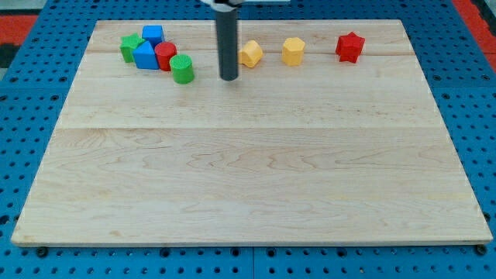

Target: Move the green circle to the right of the red circle

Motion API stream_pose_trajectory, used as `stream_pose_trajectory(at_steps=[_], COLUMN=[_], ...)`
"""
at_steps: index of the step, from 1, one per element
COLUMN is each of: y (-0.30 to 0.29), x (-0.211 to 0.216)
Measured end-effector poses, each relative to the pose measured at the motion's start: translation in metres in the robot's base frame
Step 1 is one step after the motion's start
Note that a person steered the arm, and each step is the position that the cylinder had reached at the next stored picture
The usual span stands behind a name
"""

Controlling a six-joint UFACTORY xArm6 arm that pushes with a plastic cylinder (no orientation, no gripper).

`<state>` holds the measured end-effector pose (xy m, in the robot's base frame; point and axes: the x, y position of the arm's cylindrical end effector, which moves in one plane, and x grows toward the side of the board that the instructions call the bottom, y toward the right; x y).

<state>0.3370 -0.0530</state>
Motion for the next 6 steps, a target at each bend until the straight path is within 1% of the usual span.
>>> stream_pose_trajectory(at_steps=[1, 2, 3, 4, 5, 6], y=[-0.004, 0.001, -0.042, -0.065, -0.063, -0.057], x=[0.001, 0.024, 0.028, 0.025, 0.003, -0.009])
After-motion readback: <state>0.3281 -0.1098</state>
